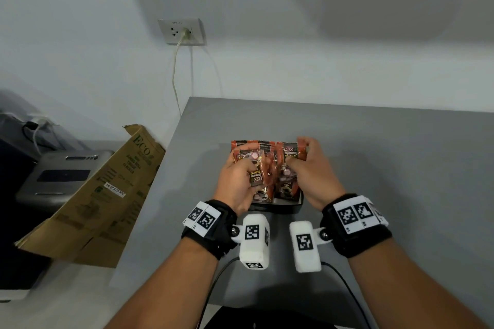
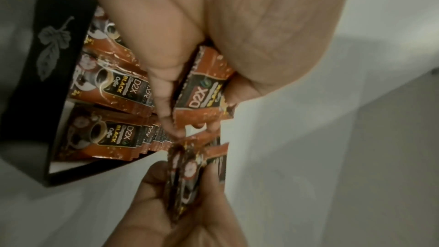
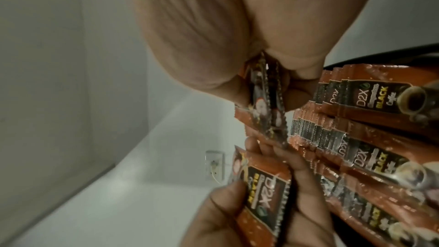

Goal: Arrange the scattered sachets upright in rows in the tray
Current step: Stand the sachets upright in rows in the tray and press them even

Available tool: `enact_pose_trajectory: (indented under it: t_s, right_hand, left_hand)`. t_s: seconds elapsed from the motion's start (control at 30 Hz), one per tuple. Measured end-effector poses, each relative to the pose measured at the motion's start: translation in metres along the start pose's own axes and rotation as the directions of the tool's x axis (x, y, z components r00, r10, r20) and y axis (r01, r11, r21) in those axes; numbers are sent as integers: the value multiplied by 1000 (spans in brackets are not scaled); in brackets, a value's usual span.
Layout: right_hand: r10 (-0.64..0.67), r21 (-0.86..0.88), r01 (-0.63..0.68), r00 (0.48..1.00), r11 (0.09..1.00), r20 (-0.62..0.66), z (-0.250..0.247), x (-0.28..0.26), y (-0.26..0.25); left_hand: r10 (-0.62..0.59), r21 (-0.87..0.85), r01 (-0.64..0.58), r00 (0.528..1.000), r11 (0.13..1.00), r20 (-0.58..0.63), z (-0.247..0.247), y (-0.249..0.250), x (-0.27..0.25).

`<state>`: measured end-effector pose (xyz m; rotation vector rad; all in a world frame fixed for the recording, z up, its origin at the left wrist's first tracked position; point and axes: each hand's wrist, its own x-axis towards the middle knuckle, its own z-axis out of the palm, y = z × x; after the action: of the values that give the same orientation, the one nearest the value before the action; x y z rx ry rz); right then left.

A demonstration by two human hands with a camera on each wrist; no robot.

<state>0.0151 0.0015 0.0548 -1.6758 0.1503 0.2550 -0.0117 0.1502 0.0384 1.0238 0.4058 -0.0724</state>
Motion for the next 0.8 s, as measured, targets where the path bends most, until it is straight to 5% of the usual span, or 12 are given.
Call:
enact_pose_trajectory:
  t_s: [0.13, 0.2, 0.47, 0.63, 0.7, 0.8]
  right_hand:
    - [59, 354, -101, 990, 930, 128, -3, 1, -1]
    - [62, 379, -129, 981, 916, 185, -2, -2, -4]
    - [2, 72, -14, 986, 997, 164, 3, -4, 5]
    - [-56, -280, 120, 973, 953, 225, -10, 1, -6]
    - [-70, -182, 100, 985, 978, 161, -11, 3, -9]
    - [0, 149, -3, 1000, 989, 23, -11, 2, -10]
  left_hand:
    - [9, 17, -10, 998, 1000, 68, -3, 5, -3]
    - [18, 18, -20, 997, 1000, 71, -4, 2, -2]
    - [56, -10, -56, 998, 998, 37, -1, -3, -1]
    - [-14, 278, -26, 990, 960, 142, -3, 11, -5]
    - [-3, 404, -66, 986, 913, 167, -5, 14, -5]
    - [5, 342, -31, 997, 939, 78, -8, 14, -2]
